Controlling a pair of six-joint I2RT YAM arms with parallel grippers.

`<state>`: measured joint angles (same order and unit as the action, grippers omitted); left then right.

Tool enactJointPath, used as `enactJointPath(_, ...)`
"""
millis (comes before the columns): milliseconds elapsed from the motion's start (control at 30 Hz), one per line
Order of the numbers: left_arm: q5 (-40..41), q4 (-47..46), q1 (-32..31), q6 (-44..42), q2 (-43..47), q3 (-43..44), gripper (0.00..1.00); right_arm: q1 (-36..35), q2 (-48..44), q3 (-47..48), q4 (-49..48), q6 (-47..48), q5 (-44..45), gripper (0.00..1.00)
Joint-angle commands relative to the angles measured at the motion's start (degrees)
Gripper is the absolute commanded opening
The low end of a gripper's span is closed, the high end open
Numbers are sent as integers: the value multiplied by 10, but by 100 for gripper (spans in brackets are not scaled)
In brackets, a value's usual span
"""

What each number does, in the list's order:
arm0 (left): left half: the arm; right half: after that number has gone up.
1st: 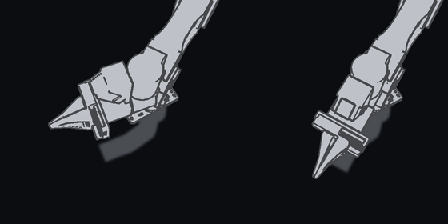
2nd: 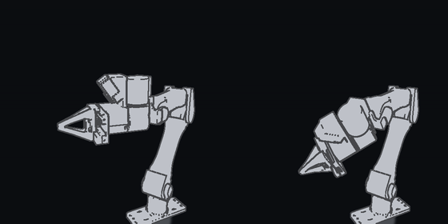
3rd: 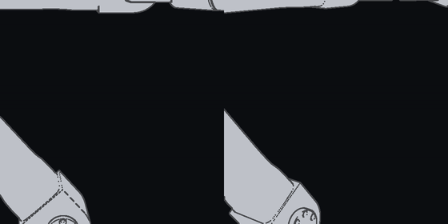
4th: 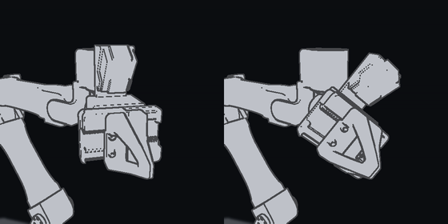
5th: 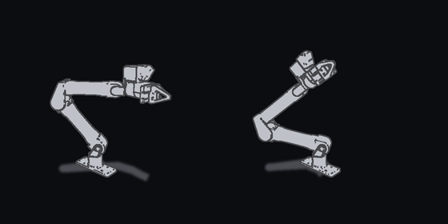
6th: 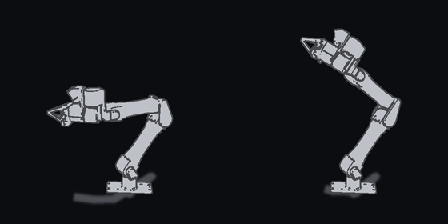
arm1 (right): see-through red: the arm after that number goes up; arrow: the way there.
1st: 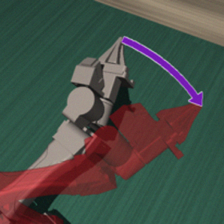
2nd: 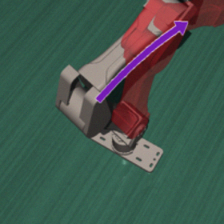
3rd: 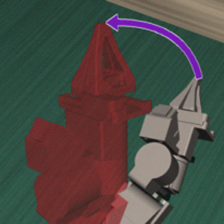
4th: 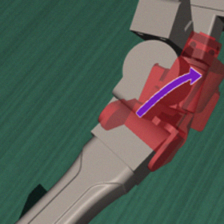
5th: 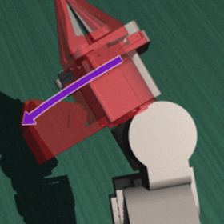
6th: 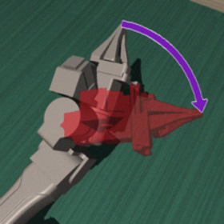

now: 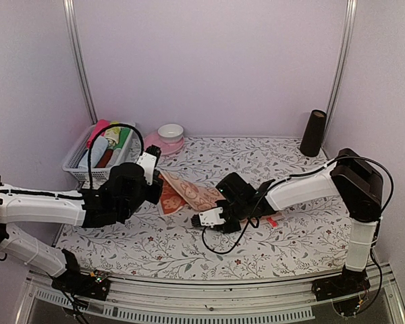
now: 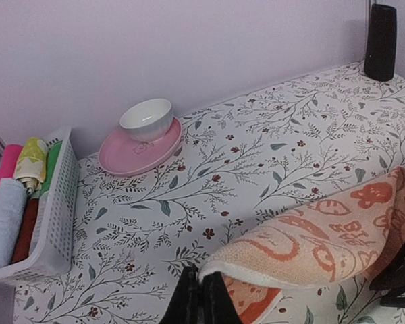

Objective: Roll the towels
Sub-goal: Adjust the towel at the center of the board.

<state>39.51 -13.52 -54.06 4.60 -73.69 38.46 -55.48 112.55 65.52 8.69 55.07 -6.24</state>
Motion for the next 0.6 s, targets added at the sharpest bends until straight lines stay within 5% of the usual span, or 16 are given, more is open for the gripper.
enactJointPath(0, 3, -15, 12, 6, 10, -9, 0, 2, 1, -43, 55, 5, 49, 32)
enactJointPath(567, -6, -24, 19, 5, 7, -13, 0, 56, -25, -58, 116, 17, -11, 36)
